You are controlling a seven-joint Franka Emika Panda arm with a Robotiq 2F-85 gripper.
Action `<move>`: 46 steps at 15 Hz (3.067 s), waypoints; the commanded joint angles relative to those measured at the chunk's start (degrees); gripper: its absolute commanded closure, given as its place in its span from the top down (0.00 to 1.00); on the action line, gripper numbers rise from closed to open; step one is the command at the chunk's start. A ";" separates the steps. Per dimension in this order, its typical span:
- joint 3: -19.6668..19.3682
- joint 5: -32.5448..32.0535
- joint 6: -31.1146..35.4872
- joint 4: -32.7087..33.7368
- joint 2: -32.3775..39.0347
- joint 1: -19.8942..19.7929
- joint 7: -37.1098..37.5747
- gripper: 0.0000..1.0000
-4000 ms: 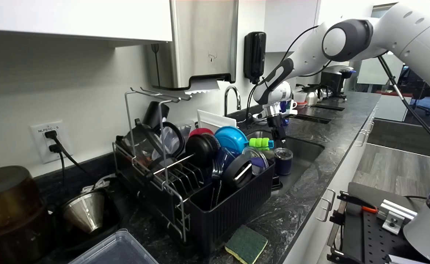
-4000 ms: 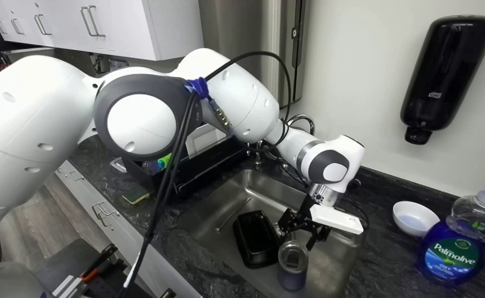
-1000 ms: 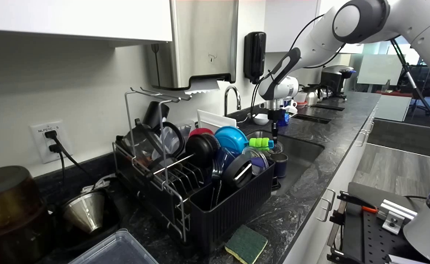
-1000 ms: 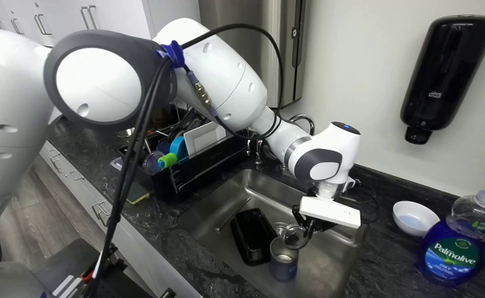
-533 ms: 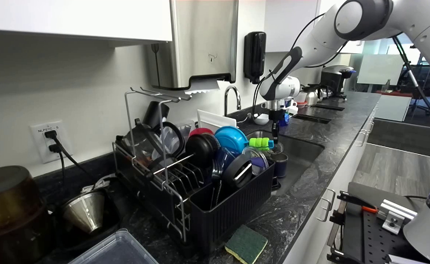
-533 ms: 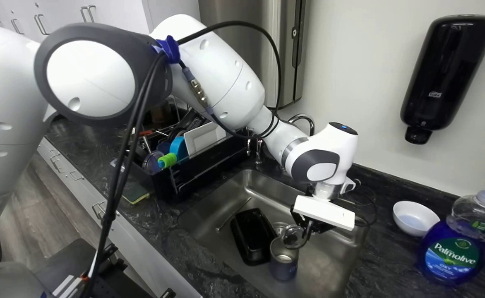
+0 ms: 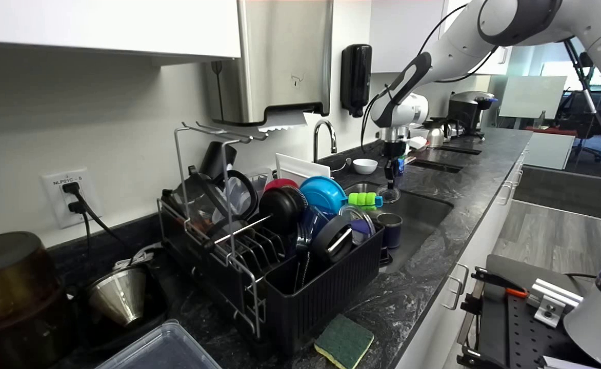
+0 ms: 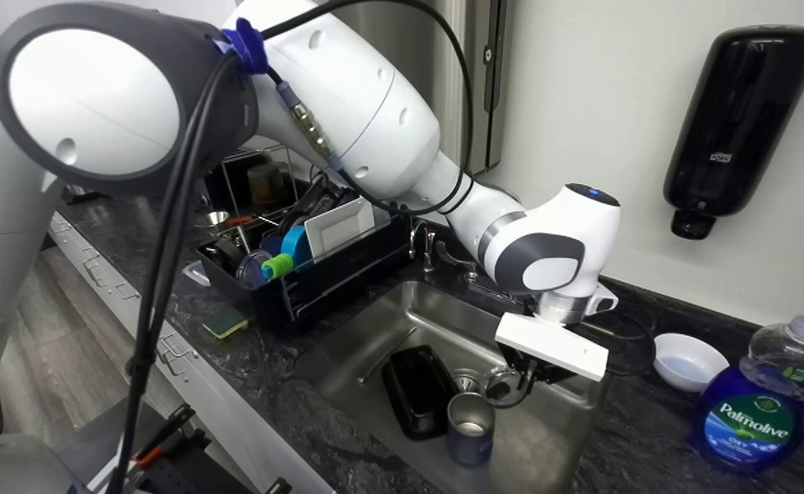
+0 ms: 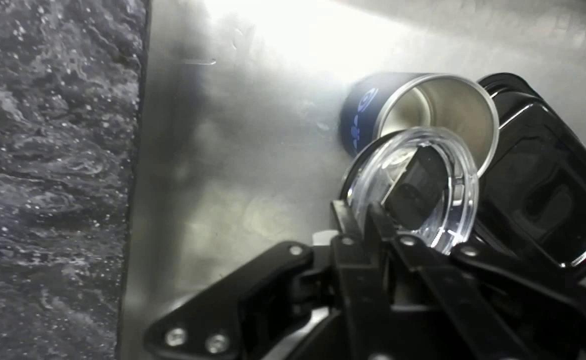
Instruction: Take the lid off the travel mug and put it on the black Tupperware
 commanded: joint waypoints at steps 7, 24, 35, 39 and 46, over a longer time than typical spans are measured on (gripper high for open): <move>-2.62 1.85 -2.80 -0.45 -3.52 -1.11 13.39 0.02; -0.29 6.49 1.34 -6.90 -5.62 5.15 31.34 0.02; -0.41 5.79 5.49 -22.07 -15.04 7.55 25.96 0.02; 0.20 7.54 7.73 -27.91 -18.63 7.52 22.15 0.02; 2.78 15.66 11.46 -33.29 -20.63 7.26 13.70 0.02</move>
